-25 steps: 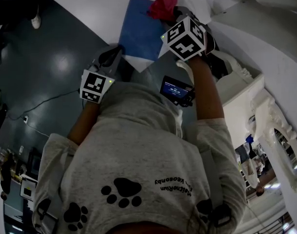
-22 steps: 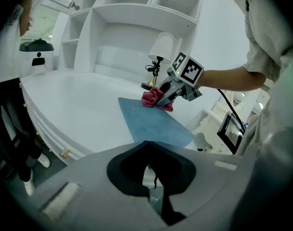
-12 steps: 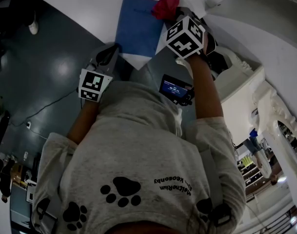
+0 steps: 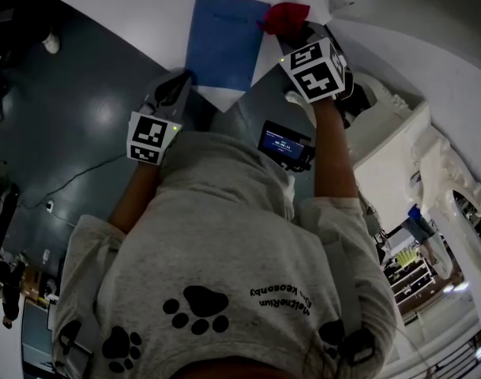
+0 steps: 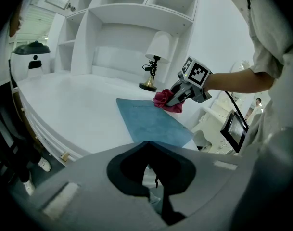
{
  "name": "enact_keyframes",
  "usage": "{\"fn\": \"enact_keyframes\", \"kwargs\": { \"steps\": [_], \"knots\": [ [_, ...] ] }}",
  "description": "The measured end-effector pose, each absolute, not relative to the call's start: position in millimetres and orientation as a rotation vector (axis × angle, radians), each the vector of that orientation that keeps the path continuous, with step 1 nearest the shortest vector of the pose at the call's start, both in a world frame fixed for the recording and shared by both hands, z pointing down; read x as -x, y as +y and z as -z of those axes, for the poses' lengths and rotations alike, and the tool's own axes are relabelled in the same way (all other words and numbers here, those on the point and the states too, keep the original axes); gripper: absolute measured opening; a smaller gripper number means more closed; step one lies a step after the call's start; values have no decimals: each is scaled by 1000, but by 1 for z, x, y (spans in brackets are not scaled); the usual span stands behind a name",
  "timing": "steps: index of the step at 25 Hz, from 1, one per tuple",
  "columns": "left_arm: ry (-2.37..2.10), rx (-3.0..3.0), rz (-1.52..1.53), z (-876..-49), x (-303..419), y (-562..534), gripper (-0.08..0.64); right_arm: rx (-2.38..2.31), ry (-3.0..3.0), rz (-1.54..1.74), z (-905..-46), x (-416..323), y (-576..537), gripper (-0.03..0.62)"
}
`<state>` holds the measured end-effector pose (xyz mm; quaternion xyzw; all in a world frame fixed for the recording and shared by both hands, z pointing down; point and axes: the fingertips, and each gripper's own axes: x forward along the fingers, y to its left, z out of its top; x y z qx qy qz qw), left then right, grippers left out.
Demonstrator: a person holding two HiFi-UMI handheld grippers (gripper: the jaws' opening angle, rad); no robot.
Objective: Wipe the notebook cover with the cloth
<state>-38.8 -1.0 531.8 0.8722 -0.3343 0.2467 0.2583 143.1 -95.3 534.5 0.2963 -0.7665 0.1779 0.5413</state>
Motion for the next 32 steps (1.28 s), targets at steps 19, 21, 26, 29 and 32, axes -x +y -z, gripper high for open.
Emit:
{"fn": "enact_keyframes", "kwargs": {
  "steps": [19, 21, 26, 29, 32],
  "knots": [
    [-899, -2358, -679, -531, 42, -1, -5, -650, -2156, -227, -469, -17, -111, 97],
    [-899, -2356, -680, -531, 43, -1, -4, -584, -2159, -206, -475, -1, -107, 97],
    [-900, -2350, -674, -531, 40, 0, -5, -402, -2110, -152, -504, 26, -92, 97],
    [-901, -2347, -668, -531, 39, -1, -4, -318, -2049, -125, -523, 33, -87, 97],
    [-900, -2344, -664, -531, 40, -1, -5, -254, -1984, -123, -541, 34, -84, 97]
  ]
}}
